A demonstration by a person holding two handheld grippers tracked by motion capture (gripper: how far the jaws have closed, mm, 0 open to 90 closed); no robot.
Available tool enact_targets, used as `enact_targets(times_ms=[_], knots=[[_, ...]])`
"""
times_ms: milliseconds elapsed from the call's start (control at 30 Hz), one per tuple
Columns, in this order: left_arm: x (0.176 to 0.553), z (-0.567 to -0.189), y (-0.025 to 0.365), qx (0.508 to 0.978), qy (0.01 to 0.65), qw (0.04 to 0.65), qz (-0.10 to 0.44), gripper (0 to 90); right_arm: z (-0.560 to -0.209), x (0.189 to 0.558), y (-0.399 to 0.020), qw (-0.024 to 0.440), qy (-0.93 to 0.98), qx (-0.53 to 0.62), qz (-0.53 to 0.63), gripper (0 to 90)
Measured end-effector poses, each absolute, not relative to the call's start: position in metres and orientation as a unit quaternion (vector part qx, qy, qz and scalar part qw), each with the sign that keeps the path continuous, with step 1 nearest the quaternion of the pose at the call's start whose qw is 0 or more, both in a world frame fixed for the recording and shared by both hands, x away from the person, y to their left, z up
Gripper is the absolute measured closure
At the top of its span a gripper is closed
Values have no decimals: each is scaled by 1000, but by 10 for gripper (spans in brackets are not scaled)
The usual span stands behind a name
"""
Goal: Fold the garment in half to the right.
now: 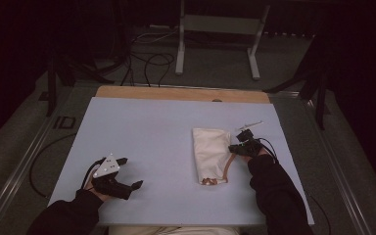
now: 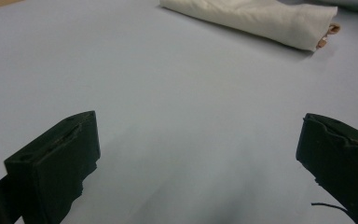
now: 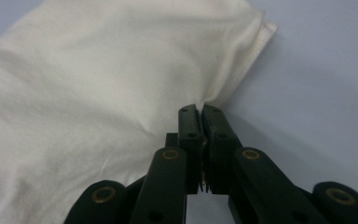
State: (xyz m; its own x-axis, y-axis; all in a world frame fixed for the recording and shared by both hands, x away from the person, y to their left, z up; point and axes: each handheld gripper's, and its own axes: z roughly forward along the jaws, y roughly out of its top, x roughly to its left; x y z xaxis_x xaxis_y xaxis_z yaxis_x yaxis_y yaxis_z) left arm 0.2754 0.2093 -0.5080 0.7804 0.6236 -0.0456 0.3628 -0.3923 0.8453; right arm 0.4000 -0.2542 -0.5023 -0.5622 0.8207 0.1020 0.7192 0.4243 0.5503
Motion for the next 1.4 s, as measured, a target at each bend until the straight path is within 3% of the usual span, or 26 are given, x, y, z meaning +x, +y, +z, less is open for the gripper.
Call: enact_targets(times_ms=[167, 300, 400, 467, 500, 667, 700, 833, 1133, 1400], knots=[[276, -508, 209, 822, 300, 462, 141, 3, -507, 397, -258, 89, 836, 465, 278, 801], [276, -508, 209, 822, 300, 462, 143, 4, -506, 394, -253, 100, 842, 455, 274, 656], [276, -507, 209, 821, 301, 463, 144, 4, -505, 394, -254, 104, 841, 455, 275, 621], [276, -507, 209, 821, 301, 463, 144, 4, -500, 394, -254, 113, 840, 447, 285, 509], [276, -507, 209, 821, 301, 463, 144, 4, -500, 394, -254, 113, 840, 447, 285, 509], [276, -506, 210, 819, 302, 465, 144, 4, -492, 392, -249, 123, 844, 431, 295, 319], [276, -506, 210, 819, 302, 465, 144, 3, -492, 392, -249, 123, 844, 431, 295, 319], [276, -505, 212, 818, 301, 469, 142, 3, -486, 390, -245, 112, 842, 420, 318, 145], [276, -504, 214, 821, 296, 471, 132, 3, -489, 387, -232, 84, 842, 396, 356, 100], [276, -502, 215, 821, 294, 472, 130, 3, -487, 383, -229, 99, 840, 382, 372, 99]])
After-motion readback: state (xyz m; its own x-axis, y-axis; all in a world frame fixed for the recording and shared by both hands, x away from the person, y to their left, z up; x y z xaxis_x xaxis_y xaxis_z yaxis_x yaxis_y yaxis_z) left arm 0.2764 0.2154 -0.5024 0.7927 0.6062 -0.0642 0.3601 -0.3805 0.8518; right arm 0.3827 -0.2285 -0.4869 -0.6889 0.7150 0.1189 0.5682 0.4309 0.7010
